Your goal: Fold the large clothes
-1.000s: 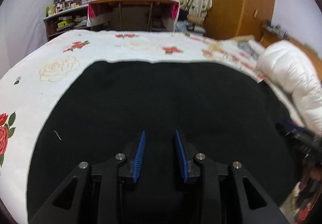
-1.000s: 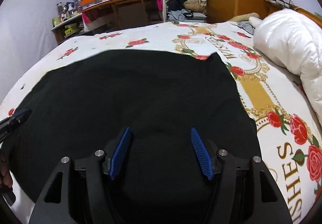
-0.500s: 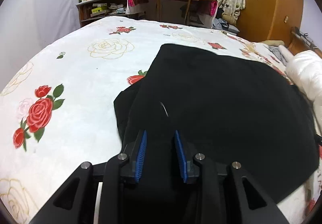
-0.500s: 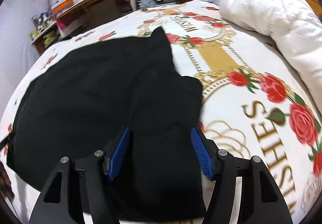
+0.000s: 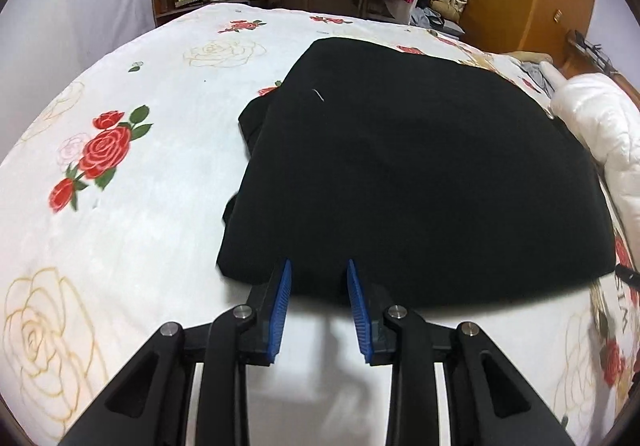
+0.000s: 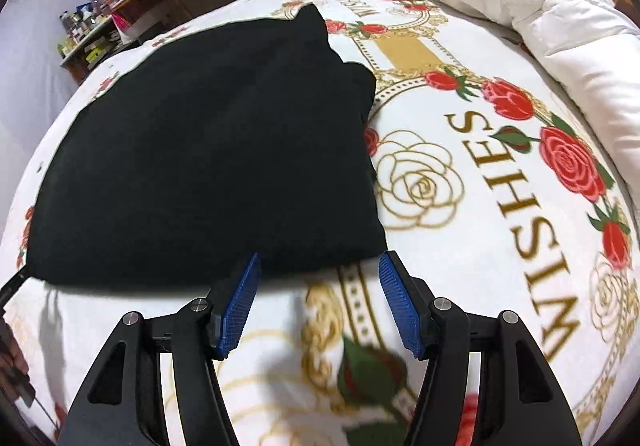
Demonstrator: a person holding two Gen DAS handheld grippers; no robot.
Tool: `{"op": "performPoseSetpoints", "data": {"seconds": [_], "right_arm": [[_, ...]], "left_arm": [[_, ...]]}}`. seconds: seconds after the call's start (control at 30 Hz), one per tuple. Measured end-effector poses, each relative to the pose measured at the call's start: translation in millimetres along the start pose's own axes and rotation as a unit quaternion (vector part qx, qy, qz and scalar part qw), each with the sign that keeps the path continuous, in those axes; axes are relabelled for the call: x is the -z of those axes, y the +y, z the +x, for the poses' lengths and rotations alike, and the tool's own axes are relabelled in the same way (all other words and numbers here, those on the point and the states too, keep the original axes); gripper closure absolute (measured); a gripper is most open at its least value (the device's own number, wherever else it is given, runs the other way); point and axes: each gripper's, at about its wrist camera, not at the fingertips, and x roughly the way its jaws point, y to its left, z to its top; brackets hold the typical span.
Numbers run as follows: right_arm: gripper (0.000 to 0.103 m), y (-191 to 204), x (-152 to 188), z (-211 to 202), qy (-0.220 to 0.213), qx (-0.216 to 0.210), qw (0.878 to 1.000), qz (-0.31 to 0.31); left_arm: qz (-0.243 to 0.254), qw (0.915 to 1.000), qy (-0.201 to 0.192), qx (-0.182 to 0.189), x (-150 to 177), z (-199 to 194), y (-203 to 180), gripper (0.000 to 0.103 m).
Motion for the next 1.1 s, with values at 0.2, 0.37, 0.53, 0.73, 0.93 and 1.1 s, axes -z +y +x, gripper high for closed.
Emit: {"op": "performPoseSetpoints", "data": {"seconds": [0.2, 0.37, 0.53, 0.73, 0.93, 1.1], "right_arm": [[0.041, 3.9, 13.2, -50.4, -0.037, -0.025, 0.999, -0.001], [0.041, 7.4, 13.2, -75.0, -0.059, -0.048, 0.997, 0.008], [0.040, 9.9, 7.3, -85.7, -0.077, -0.057, 0.995, 0.003], [0.033, 4.4, -2.7, -73.3, -0.078, -0.066, 0.995, 0.014], [0.031, -1.9, -13.3, -56.5, -0.074, -0.070, 0.995, 0.019], [0.028, -6.2, -24.1, -36.9, -0.071, -0.073, 0.995, 0.022]], "left_arm": [[0.012, 0.9992, -0.037, 0.012, 6.5, -47.4, -14.0, 0.071], [0.011, 0.9980, -0.058, 0.022, 1.8, -75.7, -19.6, 0.063], [0.010, 0.9964, -0.082, 0.022, -8.1, -84.8, -16.5, 0.045], [0.006, 0.9969, -0.077, 0.017, -20.7, -68.3, -11.0, 0.044], [-0.003, 0.9975, -0.070, 0.004, -33.0, -43.1, -4.5, 0.044], [-0.011, 0.9978, -0.065, -0.002, -44.0, -22.0, 3.2, 0.043]]}}
